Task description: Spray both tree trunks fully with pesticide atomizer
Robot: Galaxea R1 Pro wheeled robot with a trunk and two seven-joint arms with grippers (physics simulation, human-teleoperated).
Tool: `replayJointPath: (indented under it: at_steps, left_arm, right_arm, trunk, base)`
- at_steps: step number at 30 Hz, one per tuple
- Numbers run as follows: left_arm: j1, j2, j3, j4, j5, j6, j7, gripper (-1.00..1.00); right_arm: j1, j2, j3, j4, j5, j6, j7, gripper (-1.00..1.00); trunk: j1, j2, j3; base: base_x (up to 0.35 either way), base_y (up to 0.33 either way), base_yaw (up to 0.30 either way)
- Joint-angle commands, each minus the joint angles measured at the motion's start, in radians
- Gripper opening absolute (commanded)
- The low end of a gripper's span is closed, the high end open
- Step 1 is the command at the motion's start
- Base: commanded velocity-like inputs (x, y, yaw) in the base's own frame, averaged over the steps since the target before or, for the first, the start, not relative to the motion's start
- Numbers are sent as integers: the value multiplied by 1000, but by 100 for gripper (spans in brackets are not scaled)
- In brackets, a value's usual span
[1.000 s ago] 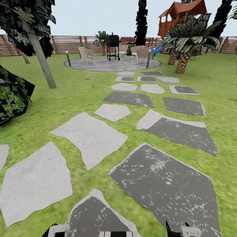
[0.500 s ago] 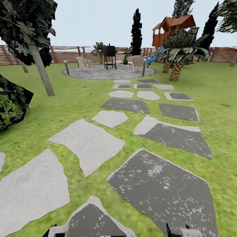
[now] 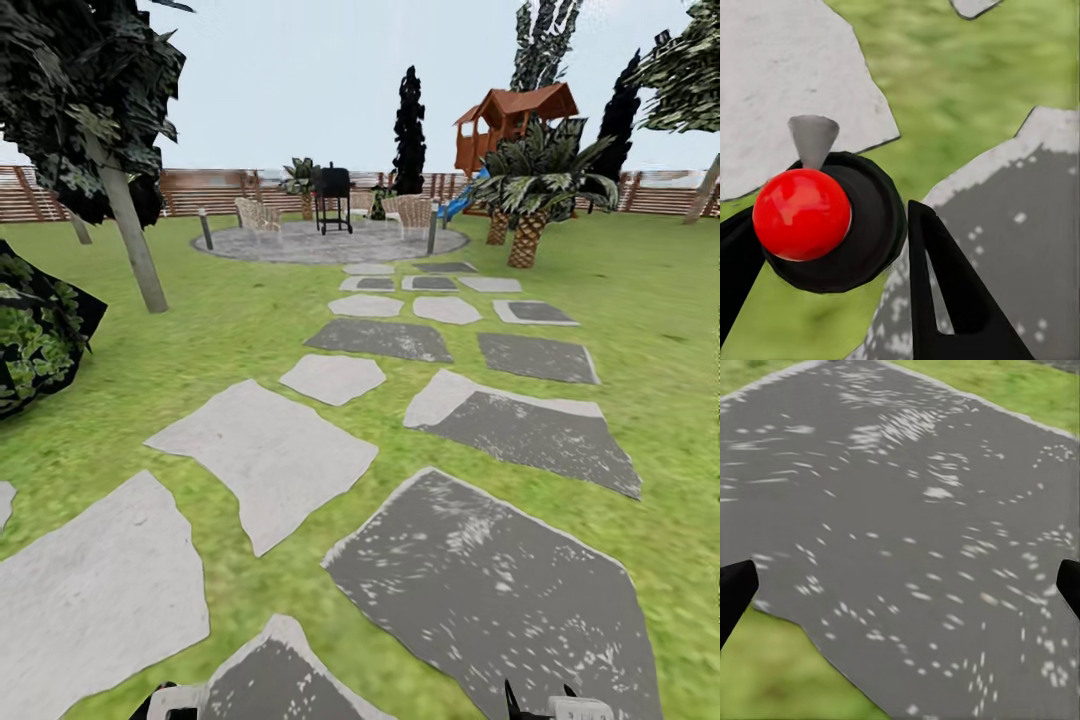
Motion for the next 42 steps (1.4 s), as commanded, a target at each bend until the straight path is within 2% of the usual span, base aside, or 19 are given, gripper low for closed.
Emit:
replayJointPath:
  at_steps: [1, 36, 42]
  left_arm:
    - [0, 0, 0, 1, 2, -3, 2, -100]
    - [0, 0, 0, 1, 3, -3, 2, -100]
    - [0, 0, 0, 1, 2, -3, 2, -100]
  right_arm:
    - [-1, 1, -5, 1, 8, -3, 1, 100]
    - [-1, 1, -5, 2, 8, -2, 6, 100]
    - [-1, 1, -4, 2, 9, -2, 8, 100]
  trunk:
    - [-1, 0, 3]
    - [-135, 245, 114]
    - [-135, 245, 114]
  base:
    - [0, 0, -141]
    - [0, 0, -292]
    - [0, 0, -300]
